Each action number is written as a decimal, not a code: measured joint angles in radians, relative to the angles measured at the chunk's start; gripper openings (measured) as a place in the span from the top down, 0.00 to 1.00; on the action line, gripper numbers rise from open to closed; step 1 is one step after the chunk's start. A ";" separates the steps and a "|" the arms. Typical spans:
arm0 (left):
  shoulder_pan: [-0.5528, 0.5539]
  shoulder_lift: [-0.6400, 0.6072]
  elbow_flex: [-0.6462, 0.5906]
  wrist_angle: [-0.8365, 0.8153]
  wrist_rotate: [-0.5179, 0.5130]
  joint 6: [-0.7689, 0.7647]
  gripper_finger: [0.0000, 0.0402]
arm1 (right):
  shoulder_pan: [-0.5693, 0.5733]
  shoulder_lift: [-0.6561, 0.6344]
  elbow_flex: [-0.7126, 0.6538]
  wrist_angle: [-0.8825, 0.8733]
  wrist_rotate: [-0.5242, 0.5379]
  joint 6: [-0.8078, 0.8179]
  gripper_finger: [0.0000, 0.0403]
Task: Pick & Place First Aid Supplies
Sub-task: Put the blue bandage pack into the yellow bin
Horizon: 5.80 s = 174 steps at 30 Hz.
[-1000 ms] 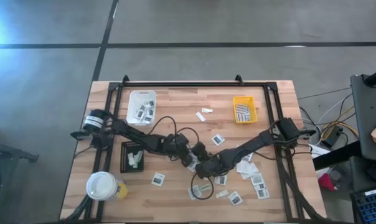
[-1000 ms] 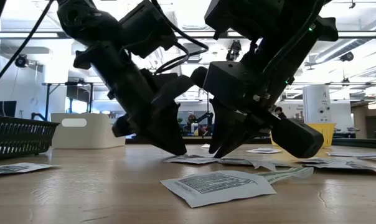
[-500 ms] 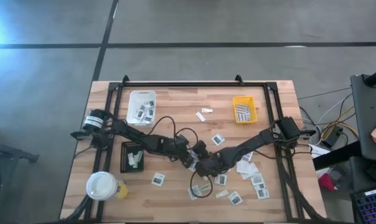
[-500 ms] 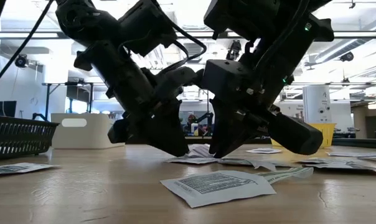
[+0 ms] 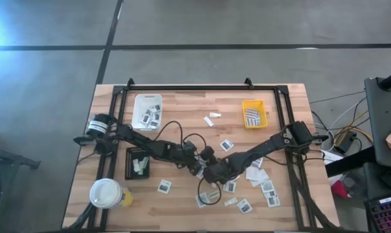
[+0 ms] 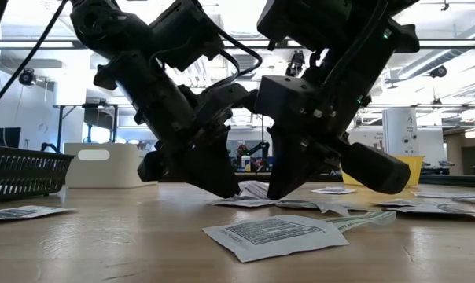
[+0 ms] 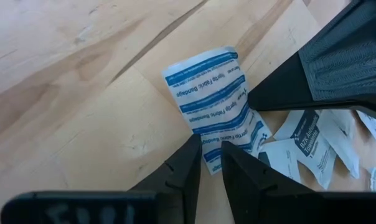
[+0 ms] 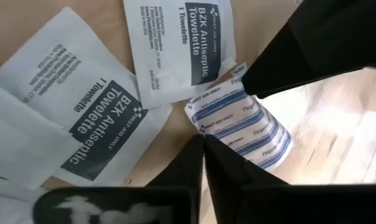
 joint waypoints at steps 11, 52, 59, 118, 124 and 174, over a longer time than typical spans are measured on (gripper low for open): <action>-0.006 -0.072 0.001 -0.001 -0.068 0.179 0.79 | 0.004 -0.009 -0.001 -0.003 -0.007 0.006 0.98; -0.074 -0.193 -0.039 0.059 -0.239 0.900 0.79 | -0.270 -0.518 -0.264 -0.004 -0.434 0.657 0.98; -0.076 -0.195 -0.065 0.126 -0.183 0.981 0.79 | -0.307 -0.509 -0.428 0.389 -0.547 0.964 0.98; -0.059 -0.100 -0.101 0.194 -0.097 0.524 0.79 | -0.362 -0.080 -0.085 0.110 -0.717 1.156 0.68; -0.061 -0.100 -0.101 0.194 -0.067 0.390 0.79 | -0.361 -0.077 -0.084 0.113 -0.778 1.167 0.67; -0.064 -0.098 -0.102 0.265 -0.041 0.353 0.79 | -0.354 -0.048 -0.102 0.179 -0.835 1.285 0.89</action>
